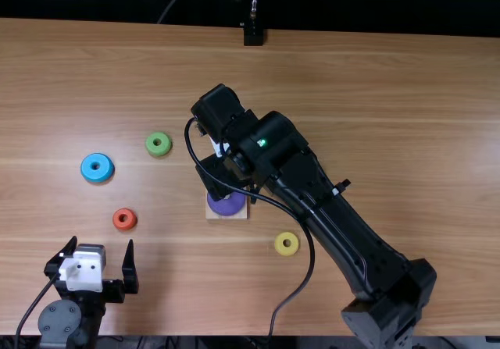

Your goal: Build the Hanoi tower: stack the rings onto the peg from bottom to top in this color order: purple, dark blue, light blue, dark green, light green, yellow, orange.

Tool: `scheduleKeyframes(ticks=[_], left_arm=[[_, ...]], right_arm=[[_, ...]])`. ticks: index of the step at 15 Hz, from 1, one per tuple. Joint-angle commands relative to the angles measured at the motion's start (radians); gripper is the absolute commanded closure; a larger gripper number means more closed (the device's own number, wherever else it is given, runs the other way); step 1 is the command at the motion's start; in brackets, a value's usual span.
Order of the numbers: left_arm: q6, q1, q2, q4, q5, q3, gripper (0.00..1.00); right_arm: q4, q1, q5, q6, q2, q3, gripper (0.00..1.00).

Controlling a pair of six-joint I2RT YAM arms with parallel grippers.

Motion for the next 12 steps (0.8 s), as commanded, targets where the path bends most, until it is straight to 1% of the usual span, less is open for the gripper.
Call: scheduleKeyframes(ticks=[1, 3, 4, 5, 6, 7, 10, 12], left_arm=[[0.002, -0.010, -0.012, -0.045, -0.005, -0.114, 0.00], [0.002, -0.008, -0.012, -0.045, -0.005, -0.114, 0.00], [0.004, -0.010, -0.012, -0.045, -0.005, -0.114, 0.00], [0.002, -0.008, -0.012, -0.045, -0.005, -0.114, 0.00], [0.002, -0.008, -0.012, -0.045, -0.005, -0.114, 0.00], [0.004, -0.008, -0.012, -0.045, -0.005, -0.114, 0.00], [0.002, -0.008, -0.012, -0.045, -0.005, -0.114, 0.00], [0.002, -0.008, -0.012, -0.045, -0.005, -0.114, 0.00]], right_arm=[[-0.003, -0.005, 0.001, -0.002, 0.013, -0.025, 1.00], [-0.005, -0.004, 0.001, -0.002, 0.013, -0.034, 1.00], [-0.003, -0.005, 0.001, 0.000, 0.014, -0.032, 0.89], [-0.003, -0.005, 0.001, 0.000, 0.014, -0.032, 0.58], [-0.005, -0.007, 0.001, -0.002, 0.014, -0.034, 0.19], [-0.005, -0.007, 0.001, 0.000, 0.013, -0.034, 0.00], [-0.001, -0.007, 0.001, 0.004, 0.008, -0.009, 0.00], [0.034, -0.010, 0.001, 0.006, 0.003, 0.038, 0.00]])
